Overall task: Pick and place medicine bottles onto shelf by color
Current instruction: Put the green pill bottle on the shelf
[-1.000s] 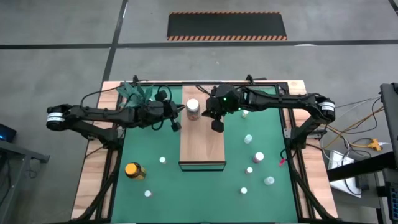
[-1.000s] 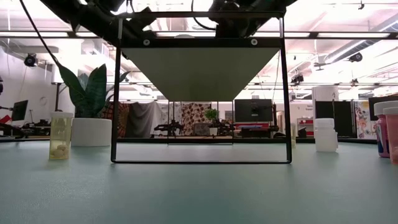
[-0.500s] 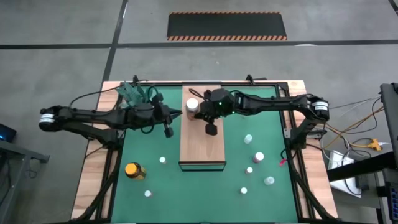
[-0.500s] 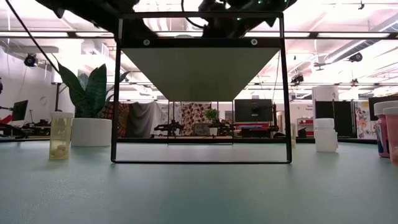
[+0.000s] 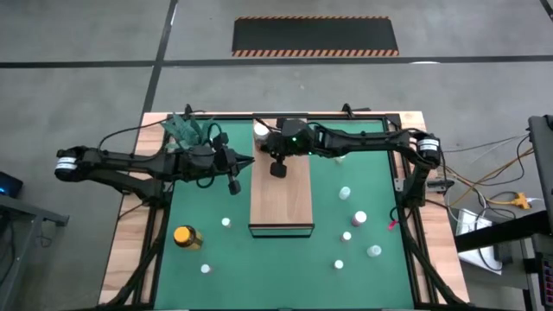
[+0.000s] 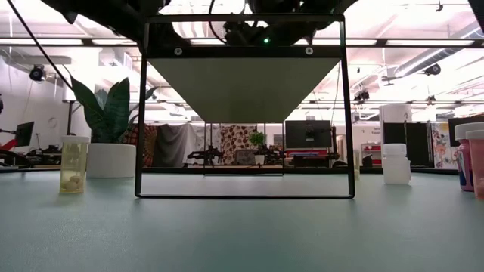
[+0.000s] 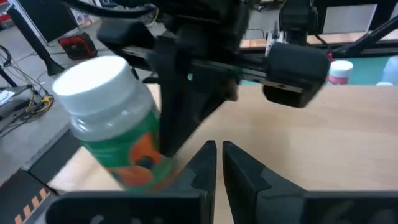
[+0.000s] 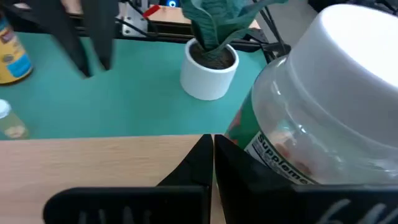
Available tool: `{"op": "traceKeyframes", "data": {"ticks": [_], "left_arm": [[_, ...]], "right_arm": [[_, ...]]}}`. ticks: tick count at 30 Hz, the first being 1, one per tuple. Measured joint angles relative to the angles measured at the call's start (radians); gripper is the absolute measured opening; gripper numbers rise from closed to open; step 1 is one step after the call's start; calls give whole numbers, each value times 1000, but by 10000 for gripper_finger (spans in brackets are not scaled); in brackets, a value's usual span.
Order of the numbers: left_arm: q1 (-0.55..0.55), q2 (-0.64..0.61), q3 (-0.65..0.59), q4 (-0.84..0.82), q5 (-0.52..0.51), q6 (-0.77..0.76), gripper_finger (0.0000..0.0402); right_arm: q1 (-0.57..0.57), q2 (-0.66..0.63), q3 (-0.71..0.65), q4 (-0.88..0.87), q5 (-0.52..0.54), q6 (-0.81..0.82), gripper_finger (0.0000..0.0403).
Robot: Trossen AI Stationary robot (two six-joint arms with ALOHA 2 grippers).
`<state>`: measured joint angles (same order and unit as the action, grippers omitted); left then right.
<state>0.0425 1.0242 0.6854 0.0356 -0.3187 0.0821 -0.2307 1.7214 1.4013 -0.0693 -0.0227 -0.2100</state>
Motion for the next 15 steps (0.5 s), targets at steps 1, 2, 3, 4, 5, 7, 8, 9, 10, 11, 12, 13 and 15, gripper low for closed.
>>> {"op": "traceKeyframes", "data": {"ticks": [1, 2, 3, 4, 5, 7, 8, 9, 10, 11, 12, 13, 15], "left_arm": [[0, 1, -3, 2, 0, -2, 11], [0, 1, -6, 1, 0, -10, 11], [0, 1, -9, -1, 0, -23, 11], [0, 1, -9, 1, 0, -26, 11], [-1, 1, -12, 2, 0, -34, 11], [-3, -1, -20, 5, 1, -50, 11], [-4, -2, -23, 3, 1, -52, 11], [-5, -3, -26, 5, 1, -60, 11], [-5, -3, -29, 5, 1, -72, 11], [-5, -4, -31, 6, 1, -77, 11], [-5, -4, -32, 7, 1, -82, 11], [-5, -4, -33, 7, 1, -85, 11], [-5, -4, -33, 8, 1, -85, 11]], "right_arm": [[-6, 6, 7, 0, 0, 0, 9], [-12, 14, 15, 0, 6, 0, 9], [-18, 16, 22, 2, 16, 0, 9], [-25, 17, 24, 0, 26, -1, 9], [-31, 17, 26, -4, 29, -6, 9], [-40, 16, 28, 0, 28, -19, 9], [-45, 13, 28, -4, 28, -21, 9], [-50, 11, 28, -9, 27, -26, 9], [-53, 10, 28, -7, 26, -34, 9], [-58, 8, 28, -6, 26, -37, 9], [-63, 8, 28, -7, 26, -39, 9], [-67, 8, 28, -7, 25, -41, 9], [-75, 9, 28, -7, 26, -51, 9]]}}
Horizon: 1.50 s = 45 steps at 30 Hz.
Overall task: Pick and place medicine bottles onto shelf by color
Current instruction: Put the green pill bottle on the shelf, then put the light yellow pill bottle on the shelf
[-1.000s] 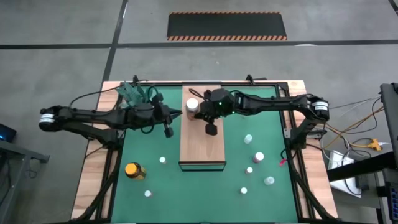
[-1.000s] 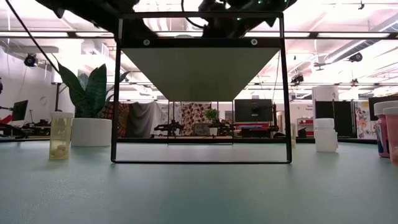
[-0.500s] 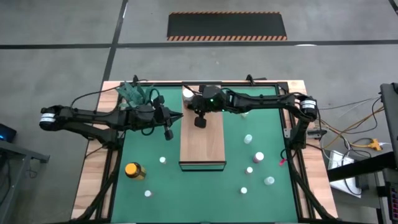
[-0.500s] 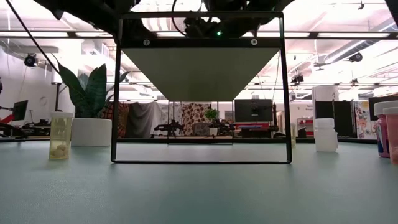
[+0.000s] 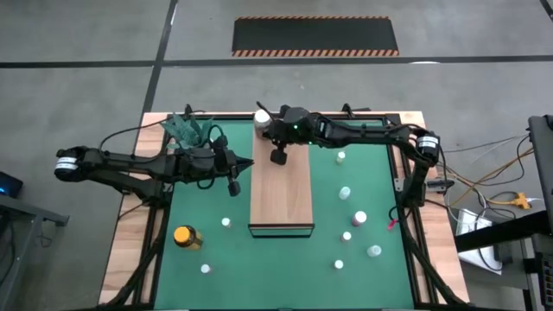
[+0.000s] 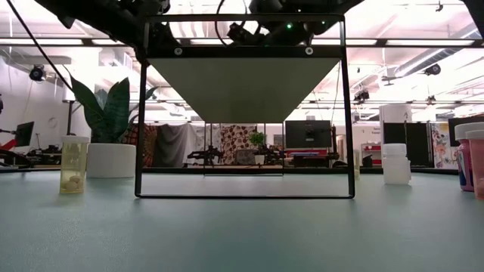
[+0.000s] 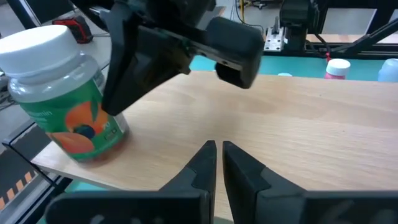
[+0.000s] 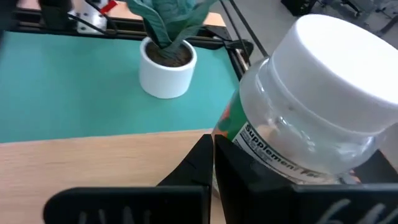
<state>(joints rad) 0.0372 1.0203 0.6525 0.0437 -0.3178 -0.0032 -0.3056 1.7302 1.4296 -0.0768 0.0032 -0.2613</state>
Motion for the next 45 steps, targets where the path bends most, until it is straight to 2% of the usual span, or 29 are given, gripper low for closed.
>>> {"op": "traceKeyframes", "data": {"ticks": [13, 19, 24, 27, 30, 38, 42, 45], "left_arm": [[-1, -2, 1, 1, 0, -19, 11], [-12, -3, 12, 1, 2, -46, 11], [-52, -17, 21, -1, 103, -73, 11], [-99, -24, 34, -23, 105, -113, 11], [-141, -26, 92, -133, 103, -197, 11], [-263, 25, 325, -561, 96, -541, 11], [-325, 57, 357, -674, 105, -675, 11], [-362, 82, 355, -798, 141, -699, 11]], "right_arm": [[2, -41, 0, -85, 0, -28, 9], [64, -106, -22, -166, -3, -31, 9], [131, -178, -62, -204, -2, -31, 9], [180, -222, -97, -222, -3, -30, 9], [229, -270, -139, -222, -3, -30, 9], [345, -406, -265, -196, -2, -59, 9], [392, -477, -361, -131, -2, -79, 9], [410, -527, -437, -71, -2, -81, 9]]}}
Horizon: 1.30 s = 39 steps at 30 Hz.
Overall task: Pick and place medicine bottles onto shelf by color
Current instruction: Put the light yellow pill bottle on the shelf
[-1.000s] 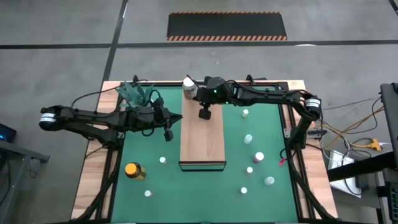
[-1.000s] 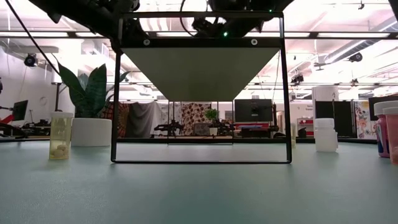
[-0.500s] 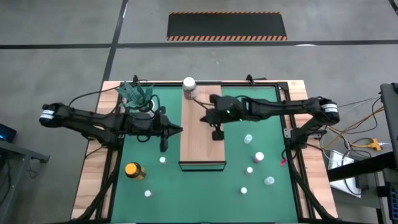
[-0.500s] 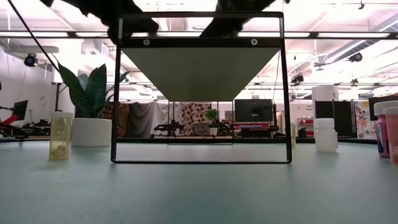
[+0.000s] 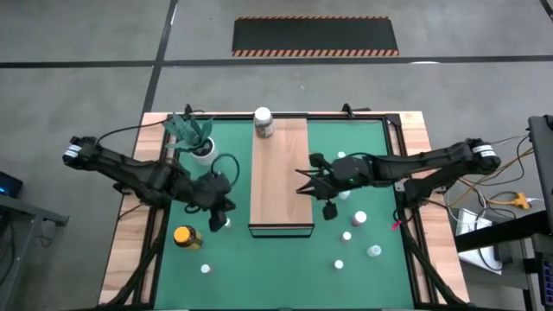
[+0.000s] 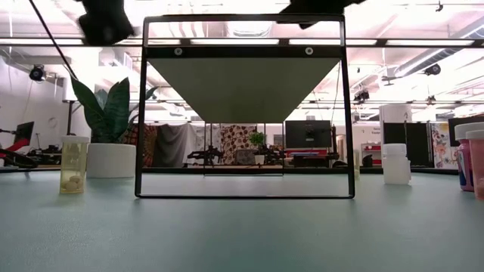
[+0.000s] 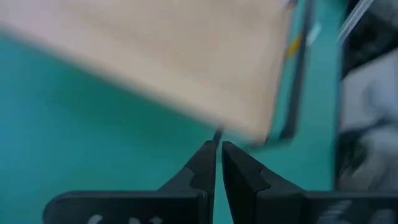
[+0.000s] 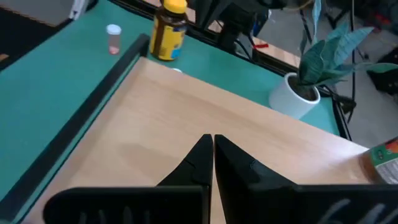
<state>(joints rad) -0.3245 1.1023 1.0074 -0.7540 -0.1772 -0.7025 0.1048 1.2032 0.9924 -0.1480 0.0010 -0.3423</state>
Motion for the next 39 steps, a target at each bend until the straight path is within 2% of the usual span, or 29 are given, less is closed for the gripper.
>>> {"op": "traceKeyframes", "data": {"ticks": [3, 6, 15, 18, 22, 30, 39], "left_arm": [[-4, 18, 0, -117, 27, -39, 19], [-3, 28, 0, -153, 36, -50, 49], [-31, 110, -52, -153, 45, 12, 217], [-44, 145, -83, -154, 73, 60, 250], [-53, 189, -94, -139, 80, 111, 260], [-52, 247, -126, -67, 84, 114, 260], [-52, 292, -135, -20, 89, 116, 219]], "right_arm": [[1, -42, -61, 46, 0, 1, 9], [0, -75, -98, 67, 3, 9, 9], [0, -120, -166, 117, 2, 20, 9], [0, -121, -172, 117, 2, 29, 9], [0, -121, -177, 116, 1, 36, 9], [0, -121, -178, 116, 1, 36, 9], [0, -121, -178, 116, 1, 36, 9]]}}
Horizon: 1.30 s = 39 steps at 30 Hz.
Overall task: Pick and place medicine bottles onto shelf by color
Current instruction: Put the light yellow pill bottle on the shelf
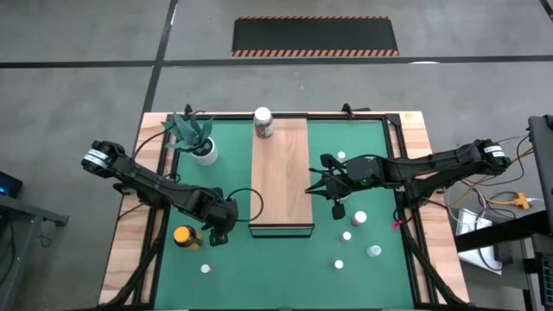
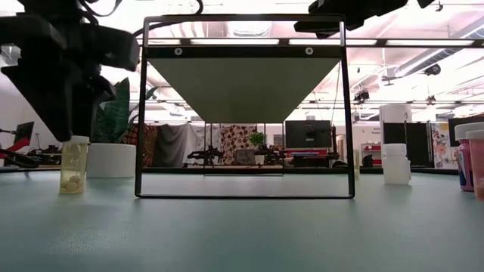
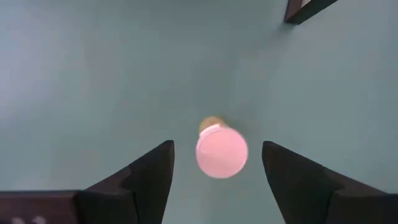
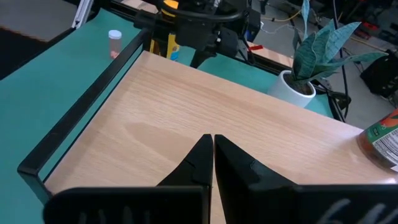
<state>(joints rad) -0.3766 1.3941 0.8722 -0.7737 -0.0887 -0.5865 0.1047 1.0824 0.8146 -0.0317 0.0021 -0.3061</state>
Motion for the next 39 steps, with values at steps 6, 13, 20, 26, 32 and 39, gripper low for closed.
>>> {"op": "traceKeyframes", "data": {"ticks": [6, 13, 20, 26, 32, 39], "left_arm": [[0, -5, 0, 4, 1, -6, 160], [0, -6, 0, 4, 5, -8, 89], [0, -6, 1, 5, 6, -8, 93], [0, -6, 46, -2, 6, -8, 96], [0, -15, 122, -15, 6, -16, 96], [0, -17, 183, -28, 7, -55, 97]], "right_arm": [[0, 0, 0, 0, 0, 0, 9], [0, 0, 0, 0, 0, 0, 9], [0, 0, 0, 0, 0, 5, 9], [0, 0, -2, -1, 0, 1, 9], [0, 0, -3, 0, 0, -4, 9], [0, 0, -3, 4, 0, -7, 9]]}}
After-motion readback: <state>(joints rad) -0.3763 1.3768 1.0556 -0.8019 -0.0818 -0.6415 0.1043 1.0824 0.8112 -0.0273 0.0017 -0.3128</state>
